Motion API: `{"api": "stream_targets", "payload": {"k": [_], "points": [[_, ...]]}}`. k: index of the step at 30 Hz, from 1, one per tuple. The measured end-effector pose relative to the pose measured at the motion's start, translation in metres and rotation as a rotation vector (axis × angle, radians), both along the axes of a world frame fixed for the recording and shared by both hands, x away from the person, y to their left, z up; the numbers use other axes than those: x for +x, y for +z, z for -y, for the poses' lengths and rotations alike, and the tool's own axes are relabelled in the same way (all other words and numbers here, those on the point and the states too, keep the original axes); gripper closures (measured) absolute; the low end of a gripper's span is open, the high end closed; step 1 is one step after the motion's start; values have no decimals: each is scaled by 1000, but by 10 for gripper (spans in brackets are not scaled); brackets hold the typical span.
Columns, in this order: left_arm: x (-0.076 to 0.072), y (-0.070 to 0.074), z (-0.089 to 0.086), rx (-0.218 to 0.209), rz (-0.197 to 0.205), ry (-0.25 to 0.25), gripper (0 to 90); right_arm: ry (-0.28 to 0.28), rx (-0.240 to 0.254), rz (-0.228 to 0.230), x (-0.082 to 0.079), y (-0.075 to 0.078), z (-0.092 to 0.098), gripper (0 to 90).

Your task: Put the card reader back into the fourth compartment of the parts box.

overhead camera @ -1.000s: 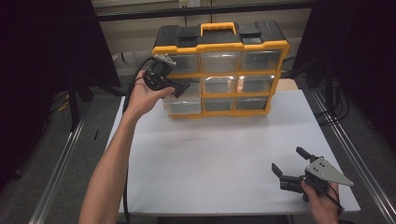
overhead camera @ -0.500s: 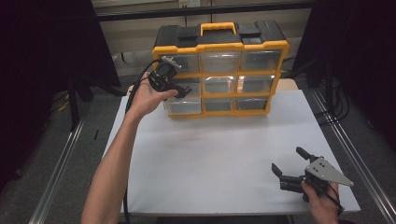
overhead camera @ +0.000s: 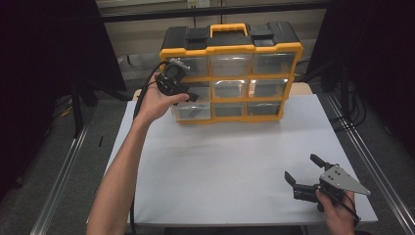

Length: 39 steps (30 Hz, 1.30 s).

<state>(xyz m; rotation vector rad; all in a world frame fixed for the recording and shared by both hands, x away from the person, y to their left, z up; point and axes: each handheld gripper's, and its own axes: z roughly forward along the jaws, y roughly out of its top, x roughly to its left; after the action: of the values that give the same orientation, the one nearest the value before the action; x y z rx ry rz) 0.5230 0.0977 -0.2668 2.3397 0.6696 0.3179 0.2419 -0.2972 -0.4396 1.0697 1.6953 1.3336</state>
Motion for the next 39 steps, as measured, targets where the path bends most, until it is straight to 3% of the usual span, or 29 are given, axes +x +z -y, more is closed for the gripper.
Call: {"api": "stream_targets", "payload": {"k": [5,9,12,15,18,23,25,29,31,39], "points": [[-1,2,-3,-31,24,16,258,2,2,-1,0,0,0,0],[-3,4,-1,-32,70,26,160,-8,7,-5,1,0,1,0],[-6,5,-3,-60,107,37,104,-11,12,-10,2,-1,1,0],[-10,6,-9,-112,122,56,93,-6,15,-10,4,-2,2,0],[-13,6,-16,-190,121,96,56,-10,18,-7,3,-2,4,0],[-17,6,-21,-214,148,101,40,-4,16,-9,2,-1,4,0],[-21,5,-23,-224,169,110,40,-7,13,-5,2,-1,4,0],[-33,-2,-27,-288,238,130,32,-5,8,0,2,-1,3,0],[-38,-2,-31,-287,256,160,32,-8,8,-2,2,0,2,0],[-51,-7,-46,-351,301,178,30,-17,5,-2,3,0,1,0]]}}
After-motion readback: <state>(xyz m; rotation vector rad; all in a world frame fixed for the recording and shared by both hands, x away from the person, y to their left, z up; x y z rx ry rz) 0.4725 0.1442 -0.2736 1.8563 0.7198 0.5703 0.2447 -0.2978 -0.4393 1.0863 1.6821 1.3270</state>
